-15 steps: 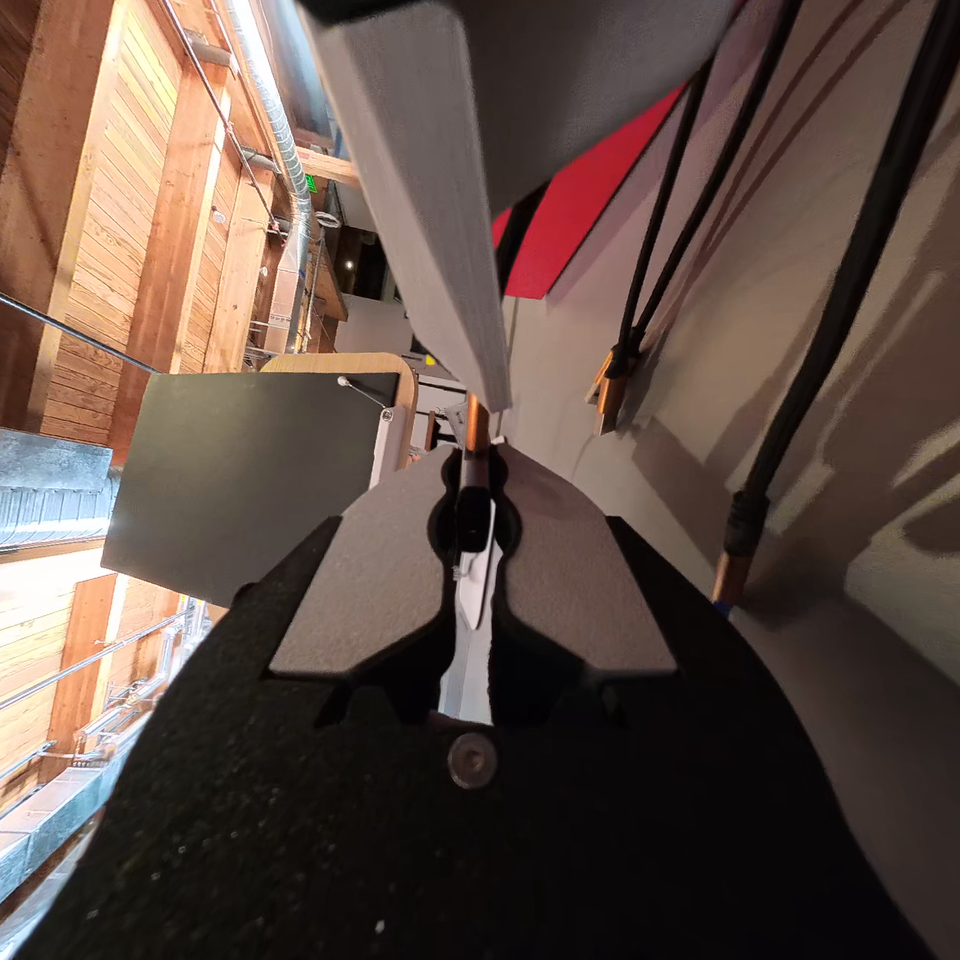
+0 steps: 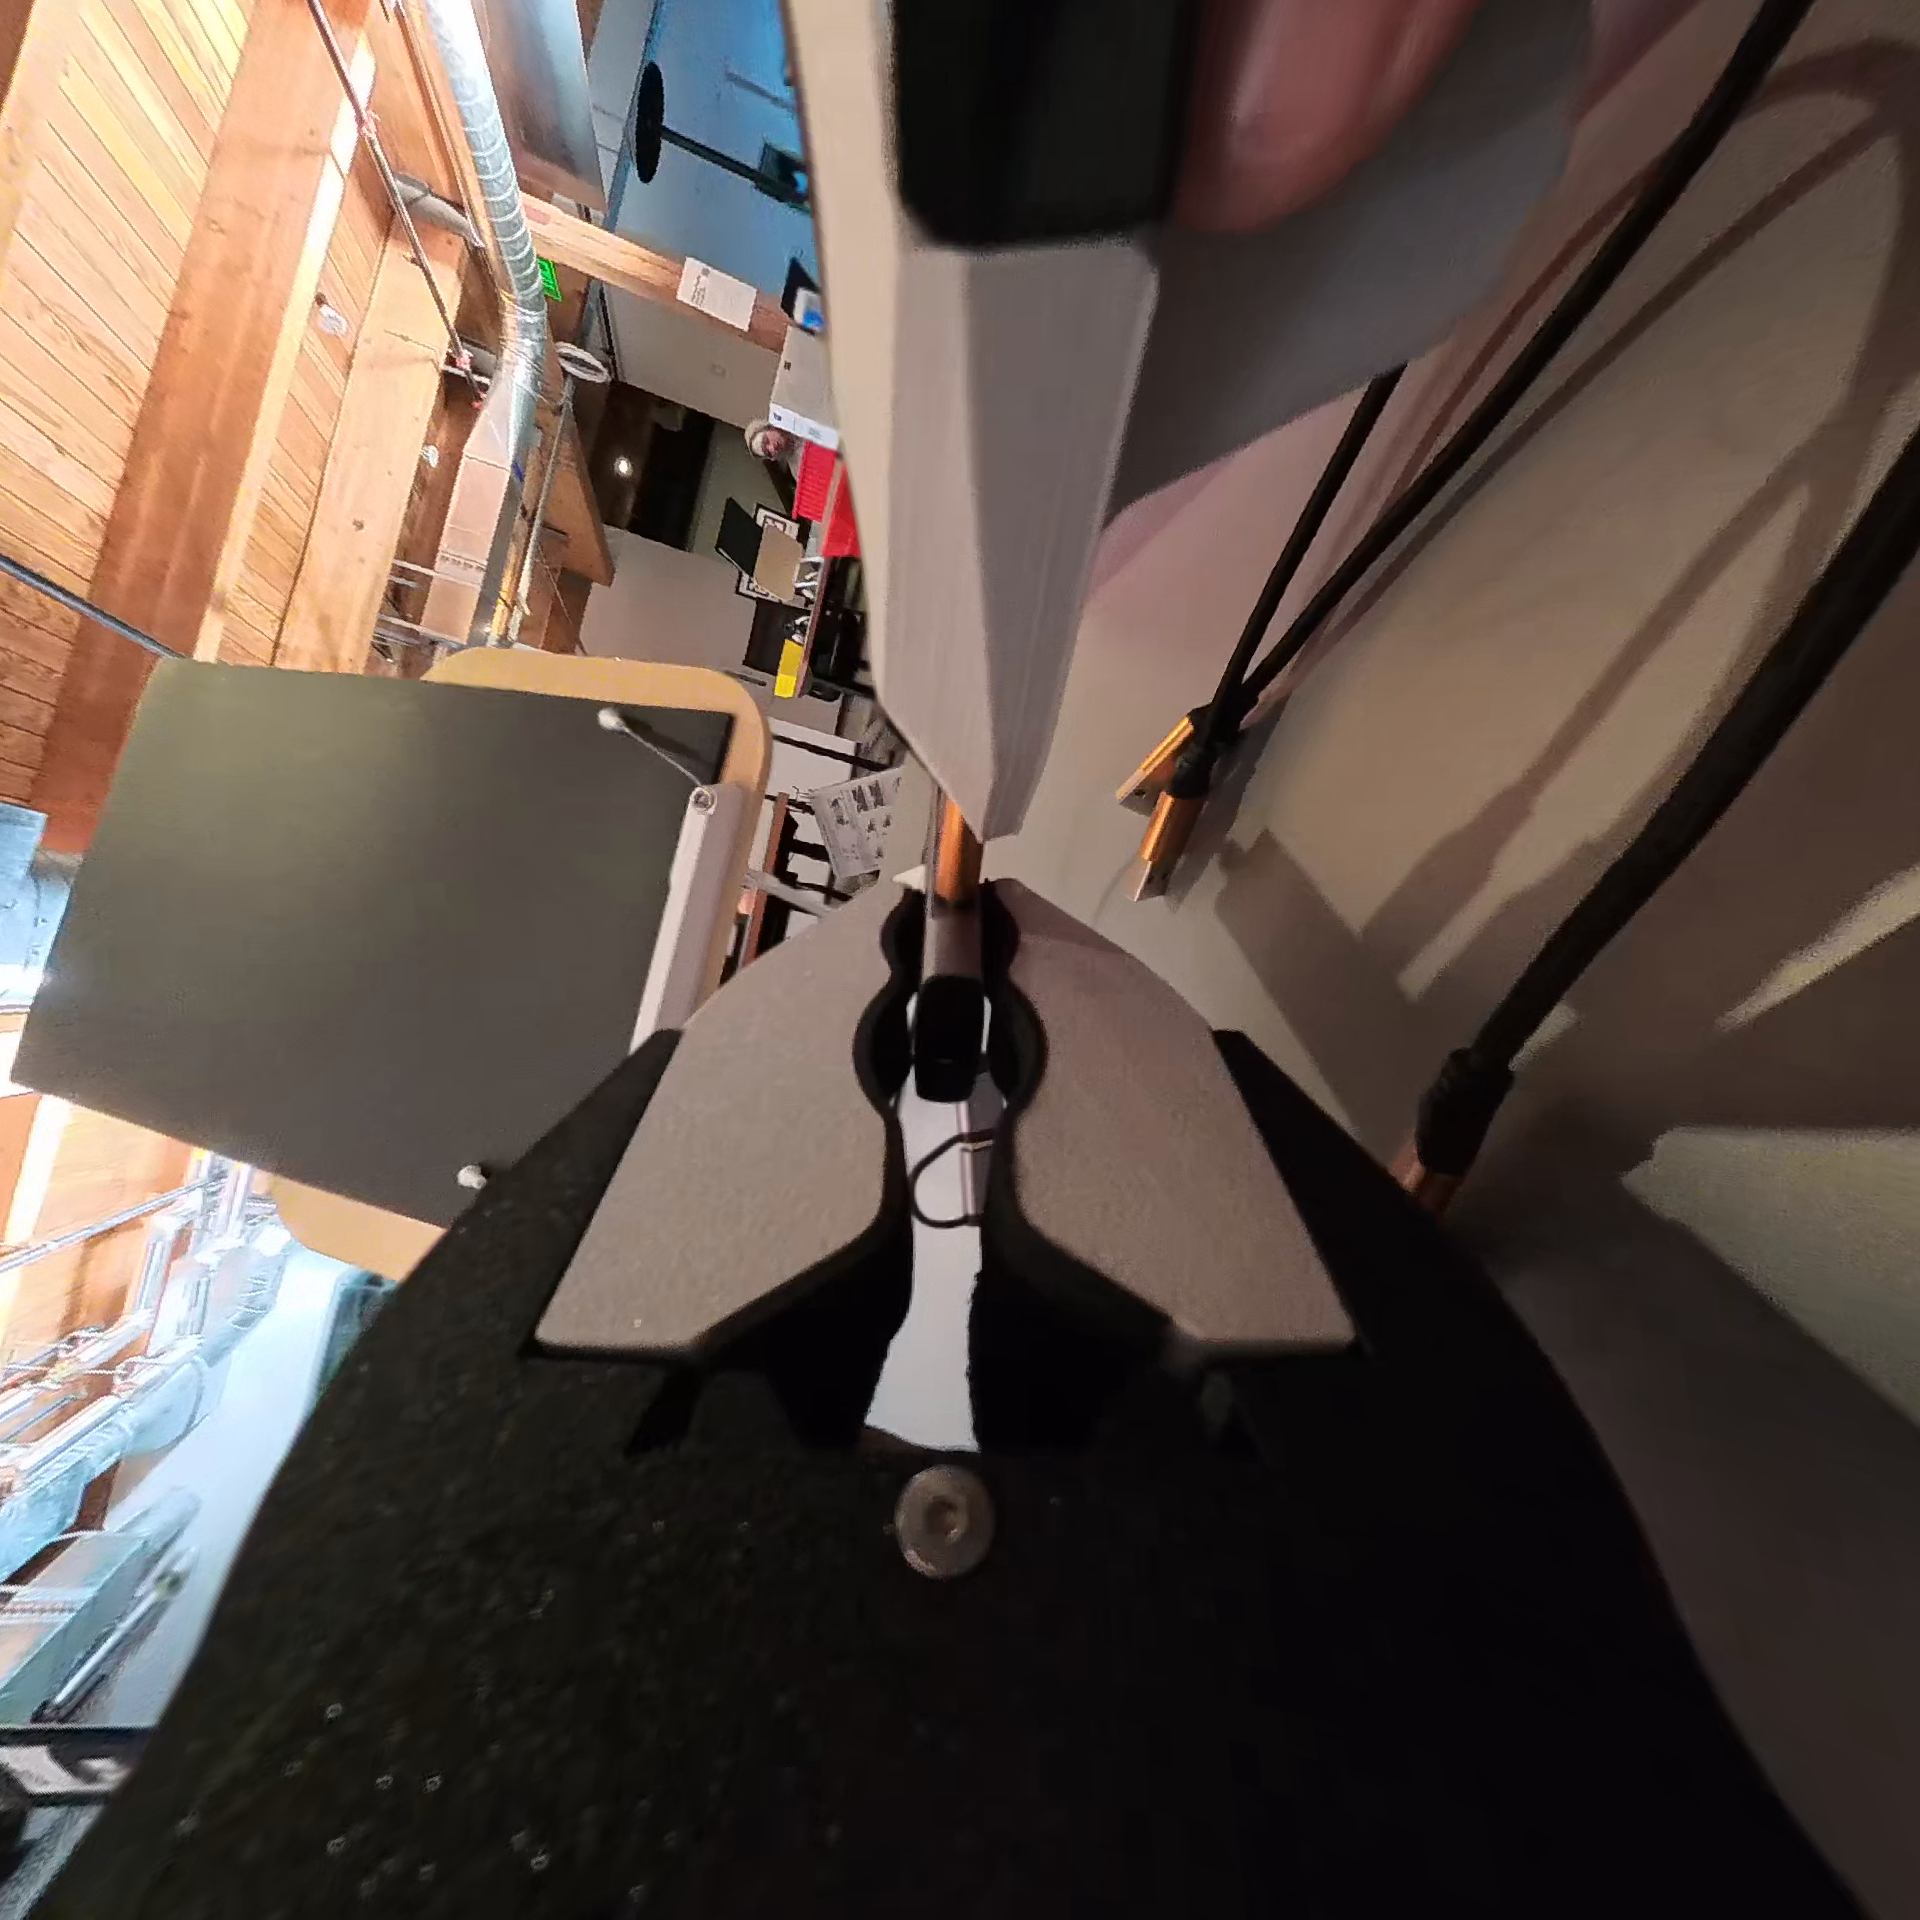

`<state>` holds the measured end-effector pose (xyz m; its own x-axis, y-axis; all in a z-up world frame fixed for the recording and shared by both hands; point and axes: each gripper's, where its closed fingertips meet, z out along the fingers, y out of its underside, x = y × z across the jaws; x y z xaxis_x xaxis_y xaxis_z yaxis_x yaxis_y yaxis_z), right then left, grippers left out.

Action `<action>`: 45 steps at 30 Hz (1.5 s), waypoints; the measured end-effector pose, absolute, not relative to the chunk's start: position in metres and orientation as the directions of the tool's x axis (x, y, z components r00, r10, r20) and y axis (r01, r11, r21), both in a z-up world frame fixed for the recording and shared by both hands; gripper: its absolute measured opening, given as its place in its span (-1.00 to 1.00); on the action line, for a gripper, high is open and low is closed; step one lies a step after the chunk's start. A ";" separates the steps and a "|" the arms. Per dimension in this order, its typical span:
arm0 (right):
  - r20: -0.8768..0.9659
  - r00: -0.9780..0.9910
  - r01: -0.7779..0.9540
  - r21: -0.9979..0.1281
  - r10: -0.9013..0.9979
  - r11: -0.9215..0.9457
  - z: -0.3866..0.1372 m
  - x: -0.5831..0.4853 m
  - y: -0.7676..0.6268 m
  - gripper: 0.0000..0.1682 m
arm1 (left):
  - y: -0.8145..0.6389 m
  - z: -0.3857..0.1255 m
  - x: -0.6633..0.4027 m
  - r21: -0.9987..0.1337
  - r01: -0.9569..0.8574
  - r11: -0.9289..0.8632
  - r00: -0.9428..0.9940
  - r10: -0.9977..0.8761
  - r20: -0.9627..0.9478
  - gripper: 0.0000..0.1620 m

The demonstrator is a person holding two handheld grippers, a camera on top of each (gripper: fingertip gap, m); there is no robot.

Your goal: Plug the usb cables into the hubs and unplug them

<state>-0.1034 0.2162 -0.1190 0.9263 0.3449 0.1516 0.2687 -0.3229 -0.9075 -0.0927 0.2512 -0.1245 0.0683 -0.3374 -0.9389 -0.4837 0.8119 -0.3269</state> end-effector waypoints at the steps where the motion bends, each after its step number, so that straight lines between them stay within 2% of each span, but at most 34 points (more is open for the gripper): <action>1: 0.137 0.928 0.255 -0.912 0.346 -0.321 -0.118 -0.103 0.215 -0.89 | 0.250 -0.123 -0.092 -0.326 -0.476 0.817 0.070 -0.334 -0.940 -0.87; 13: 0.093 0.916 0.240 -0.907 0.390 -0.347 -0.122 -0.100 0.201 -0.90 | 0.239 -0.129 -0.088 -0.345 -0.417 0.841 0.052 -0.357 -0.933 -0.87; 14: 0.078 0.923 0.216 -0.916 0.377 -0.338 -0.116 -0.095 0.199 -0.90 | 0.254 -0.133 -0.092 -0.343 -0.484 0.805 0.058 -0.362 -0.930 -0.91; 15: 0.075 0.934 0.192 -0.929 0.348 -0.317 -0.104 -0.083 0.194 -0.90 | 0.289 -0.143 -0.103 -0.366 -0.603 0.709 0.072 -0.408 -0.910 -0.90; 16: 0.073 0.948 0.169 -0.940 0.308 -0.298 -0.092 -0.066 0.190 -0.90 | 0.316 -0.145 -0.115 -0.434 -0.640 0.634 0.117 -0.478 -0.871 -0.90; 17: 0.047 0.954 0.134 -0.950 0.296 -0.280 -0.083 -0.057 0.185 -0.90 | 0.324 -0.130 -0.120 -0.488 -0.616 0.619 0.192 -0.483 -0.854 -0.89; 18: 0.026 0.952 0.115 -0.953 0.305 -0.279 -0.083 -0.057 0.183 -0.90 | 0.306 -0.114 -0.113 -0.495 -0.547 0.675 0.216 -0.458 -0.863 -0.89; 19: 0.034 0.950 0.128 -0.949 0.310 -0.287 -0.088 -0.058 0.184 -0.90 | 0.280 -0.119 -0.099 -0.459 -0.506 0.730 0.164 -0.441 -0.882 -0.89; 21: 0.063 0.930 0.164 -0.953 0.362 -0.255 -0.085 -0.068 0.183 -0.90 | 0.271 -0.140 -0.085 -0.370 -0.554 0.746 0.069 -0.402 -0.913 -0.88; 23: 0.052 0.895 0.183 -0.948 0.444 -0.259 -0.084 -0.080 0.173 -0.90 | 0.296 -0.139 -0.091 -0.451 -0.584 0.675 0.124 -0.475 -0.871 -0.88; 25: 0.052 0.859 0.274 -0.888 0.509 -0.371 -0.119 -0.088 0.168 -0.89 | 0.310 -0.133 -0.098 -0.476 -0.601 0.642 0.173 -0.476 -0.862 -0.89; 28: 0.144 0.838 0.414 -0.796 0.526 -0.442 -0.162 -0.099 0.175 -0.87 | 0.304 -0.126 -0.097 -0.446 -0.601 0.663 0.177 -0.433 -0.884 -0.89; 29: 0.191 0.831 0.455 -0.774 0.523 -0.441 -0.166 -0.103 0.178 -0.74 | 0.301 -0.124 -0.095 -0.434 -0.596 0.676 0.174 -0.418 -0.891 -0.89; 33: 0.194 0.778 0.520 -0.733 0.598 -0.439 -0.151 -0.116 0.162 -0.77 | 0.299 -0.123 -0.097 -0.390 -0.588 0.709 0.155 -0.375 -0.914 -0.89; 35: 0.149 0.766 0.472 -0.791 0.625 -0.390 -0.117 -0.118 0.155 -0.72 | 0.298 -0.123 -0.099 -0.373 -0.572 0.731 0.134 -0.365 -0.921 -0.89; 37: 0.062 0.780 0.318 -0.896 0.623 -0.309 -0.071 -0.118 0.160 -0.73 | 0.298 -0.120 -0.103 -0.340 -0.567 0.751 0.134 -0.323 -0.937 -0.89; 39: -0.001 0.820 0.185 -0.946 0.573 -0.265 -0.048 -0.105 0.176 -0.72 | 0.294 -0.117 -0.105 -0.328 -0.553 0.766 0.136 -0.306 -0.942 -0.89; 42: 0.087 0.885 0.235 -0.932 0.457 -0.277 -0.068 -0.088 0.209 -0.67 | 0.288 -0.114 -0.106 -0.316 -0.536 0.783 0.135 -0.290 -0.947 -0.89; 45: 0.148 0.892 0.301 -0.899 0.428 -0.318 -0.092 -0.095 0.223 -0.66 | 0.279 -0.113 -0.106 -0.306 -0.524 0.795 0.129 -0.280 -0.951 -0.89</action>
